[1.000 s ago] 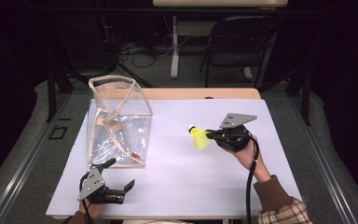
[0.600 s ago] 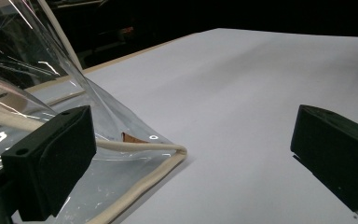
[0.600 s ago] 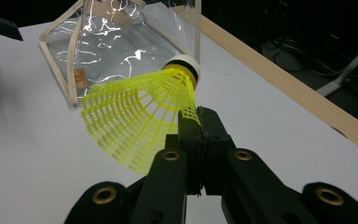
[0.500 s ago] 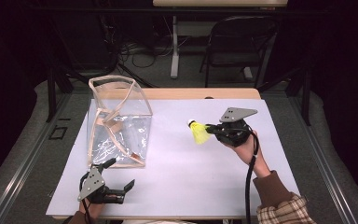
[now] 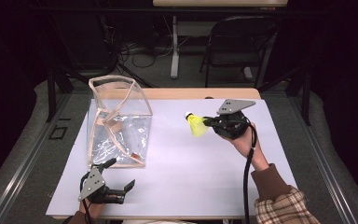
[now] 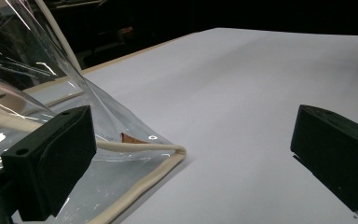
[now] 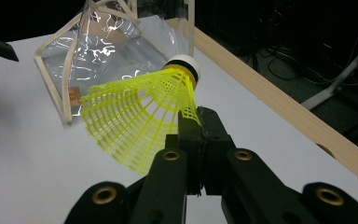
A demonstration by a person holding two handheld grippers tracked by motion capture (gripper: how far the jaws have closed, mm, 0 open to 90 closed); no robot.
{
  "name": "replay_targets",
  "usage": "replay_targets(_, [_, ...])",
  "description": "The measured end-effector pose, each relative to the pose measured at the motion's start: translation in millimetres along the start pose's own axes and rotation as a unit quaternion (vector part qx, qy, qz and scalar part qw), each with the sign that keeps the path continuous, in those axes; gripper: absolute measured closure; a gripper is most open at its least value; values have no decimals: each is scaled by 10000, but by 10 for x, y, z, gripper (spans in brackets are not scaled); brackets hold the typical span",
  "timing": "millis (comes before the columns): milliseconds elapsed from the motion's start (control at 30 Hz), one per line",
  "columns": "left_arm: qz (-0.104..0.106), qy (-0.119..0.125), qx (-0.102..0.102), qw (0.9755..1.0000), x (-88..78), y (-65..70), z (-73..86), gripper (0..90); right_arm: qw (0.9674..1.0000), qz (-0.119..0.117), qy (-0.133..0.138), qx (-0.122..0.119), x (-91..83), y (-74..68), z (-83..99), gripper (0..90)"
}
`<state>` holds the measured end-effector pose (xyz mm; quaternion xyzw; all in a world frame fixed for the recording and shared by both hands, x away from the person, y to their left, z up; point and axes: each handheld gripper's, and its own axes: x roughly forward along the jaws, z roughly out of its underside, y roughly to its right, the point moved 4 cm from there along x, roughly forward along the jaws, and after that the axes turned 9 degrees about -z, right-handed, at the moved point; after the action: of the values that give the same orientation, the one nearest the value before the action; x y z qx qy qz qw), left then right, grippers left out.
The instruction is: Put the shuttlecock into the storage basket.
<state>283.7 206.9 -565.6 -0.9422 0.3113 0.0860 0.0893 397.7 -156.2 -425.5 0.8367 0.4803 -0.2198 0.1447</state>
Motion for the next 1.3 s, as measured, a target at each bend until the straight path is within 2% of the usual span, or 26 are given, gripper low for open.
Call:
replay_targets(133, [-41,-5,-14,10000,5,-15,2,3,10000,33,33,3,-16,36,-94,895])
replay_targets(267, [2,19,-22,10000,-2,-4,-4,3,9999,87,71,-36,-11,47,-177,894])
replay_targets(633, [30,18,-40,10000,-5,5,-3,3,9999,105,88,30,111,73,-210,895])
replay_targets(1300, [25,2,-30,10000,-3,-2,2,3,9997,142,187,-15,205,124,-445,895])
